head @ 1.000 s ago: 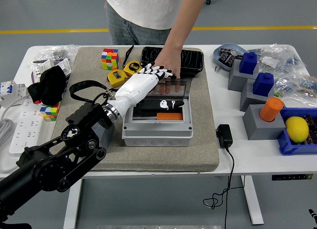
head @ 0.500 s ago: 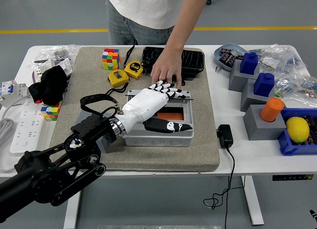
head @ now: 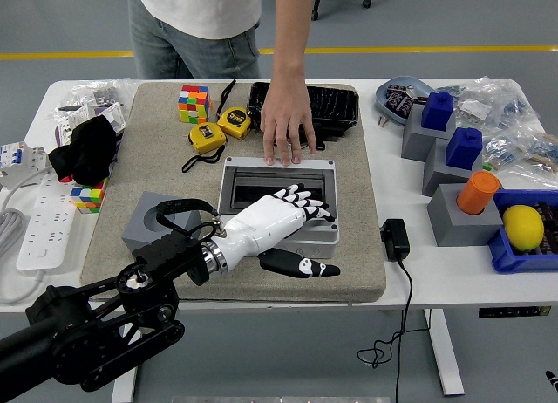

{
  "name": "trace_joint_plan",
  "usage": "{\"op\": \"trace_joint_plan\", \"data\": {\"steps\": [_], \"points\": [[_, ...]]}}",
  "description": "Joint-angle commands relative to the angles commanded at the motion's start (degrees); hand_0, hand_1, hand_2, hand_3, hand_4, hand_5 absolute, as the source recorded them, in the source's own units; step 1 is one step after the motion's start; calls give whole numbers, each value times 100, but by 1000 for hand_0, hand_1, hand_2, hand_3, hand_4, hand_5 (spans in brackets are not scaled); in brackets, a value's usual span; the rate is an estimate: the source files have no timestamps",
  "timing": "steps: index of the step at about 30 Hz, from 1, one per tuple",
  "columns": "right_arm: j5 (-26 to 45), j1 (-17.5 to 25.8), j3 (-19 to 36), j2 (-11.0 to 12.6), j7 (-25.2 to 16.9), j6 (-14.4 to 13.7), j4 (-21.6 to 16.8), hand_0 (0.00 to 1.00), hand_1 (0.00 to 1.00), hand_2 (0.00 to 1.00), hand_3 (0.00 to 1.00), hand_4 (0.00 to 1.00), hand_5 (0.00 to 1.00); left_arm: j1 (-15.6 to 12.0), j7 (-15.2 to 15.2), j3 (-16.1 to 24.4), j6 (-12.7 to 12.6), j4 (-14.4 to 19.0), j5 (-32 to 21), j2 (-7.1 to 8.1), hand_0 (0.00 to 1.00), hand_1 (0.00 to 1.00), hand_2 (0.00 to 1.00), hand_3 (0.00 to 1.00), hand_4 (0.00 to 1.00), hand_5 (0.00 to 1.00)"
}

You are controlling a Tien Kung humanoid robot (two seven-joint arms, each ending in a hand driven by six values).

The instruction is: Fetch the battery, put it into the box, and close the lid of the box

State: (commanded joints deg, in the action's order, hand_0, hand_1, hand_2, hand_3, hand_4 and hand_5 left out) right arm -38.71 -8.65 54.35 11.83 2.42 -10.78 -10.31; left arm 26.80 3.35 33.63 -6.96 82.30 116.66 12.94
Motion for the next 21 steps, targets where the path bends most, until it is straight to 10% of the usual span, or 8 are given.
{"op": "trace_joint_plan", "data": {"steps": [6, 13, 21], "points": [[-10, -3, 12, -14, 1, -2, 0, 998, 952, 876, 755, 998, 854, -297, -165, 799, -19, 394, -444, -66, 998, 992, 869, 738, 998, 998], [-27, -2, 46, -37, 6, -4, 0, 998, 941, 870, 755, 998, 853, -754, -184, 2053, 717, 996, -2053, -176, 854, 872, 814, 757, 998, 915], [102, -4, -75, -78, -6, 19, -9, 998, 926, 863, 754, 998, 853, -1453, -323, 3682, 854, 1079, -3954, -643, 840, 864, 820, 791, 998, 883]]}}
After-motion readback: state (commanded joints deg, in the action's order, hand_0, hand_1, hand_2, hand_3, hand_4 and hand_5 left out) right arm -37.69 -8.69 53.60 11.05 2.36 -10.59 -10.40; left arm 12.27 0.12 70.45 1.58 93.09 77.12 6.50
